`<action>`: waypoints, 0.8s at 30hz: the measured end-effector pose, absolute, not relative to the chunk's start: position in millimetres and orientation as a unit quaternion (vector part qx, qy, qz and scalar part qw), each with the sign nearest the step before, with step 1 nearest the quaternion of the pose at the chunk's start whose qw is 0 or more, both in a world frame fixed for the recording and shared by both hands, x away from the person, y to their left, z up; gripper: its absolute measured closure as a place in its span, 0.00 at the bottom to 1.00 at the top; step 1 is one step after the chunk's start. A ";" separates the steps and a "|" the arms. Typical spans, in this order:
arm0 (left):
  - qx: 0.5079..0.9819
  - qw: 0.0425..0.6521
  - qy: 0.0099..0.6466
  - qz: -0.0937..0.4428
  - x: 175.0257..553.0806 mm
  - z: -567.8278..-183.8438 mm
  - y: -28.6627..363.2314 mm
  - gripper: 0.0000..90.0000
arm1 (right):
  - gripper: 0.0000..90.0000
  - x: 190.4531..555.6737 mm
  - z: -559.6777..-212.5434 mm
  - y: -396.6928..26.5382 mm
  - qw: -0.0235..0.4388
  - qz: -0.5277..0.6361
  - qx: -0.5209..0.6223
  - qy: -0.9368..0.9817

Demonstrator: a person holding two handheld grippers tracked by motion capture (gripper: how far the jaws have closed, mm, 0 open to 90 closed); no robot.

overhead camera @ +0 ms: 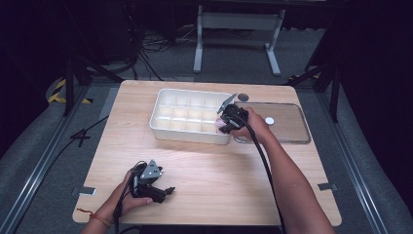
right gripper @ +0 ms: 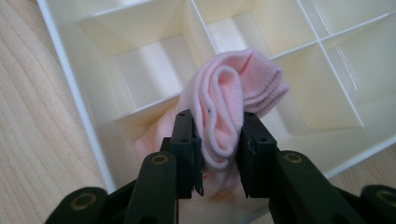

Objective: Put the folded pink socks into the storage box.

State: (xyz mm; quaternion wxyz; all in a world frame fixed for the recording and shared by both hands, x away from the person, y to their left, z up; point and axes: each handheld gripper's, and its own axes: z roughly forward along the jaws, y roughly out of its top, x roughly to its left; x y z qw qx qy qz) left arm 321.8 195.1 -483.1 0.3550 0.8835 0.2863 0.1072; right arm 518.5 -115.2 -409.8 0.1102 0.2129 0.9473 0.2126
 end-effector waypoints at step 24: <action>0.882 0.355 0.290 0.108 321.5 -482.8 194.9 0.15 | 0.57 512.5 -386.3 -127.3 0.118 0.241 0.228 0.936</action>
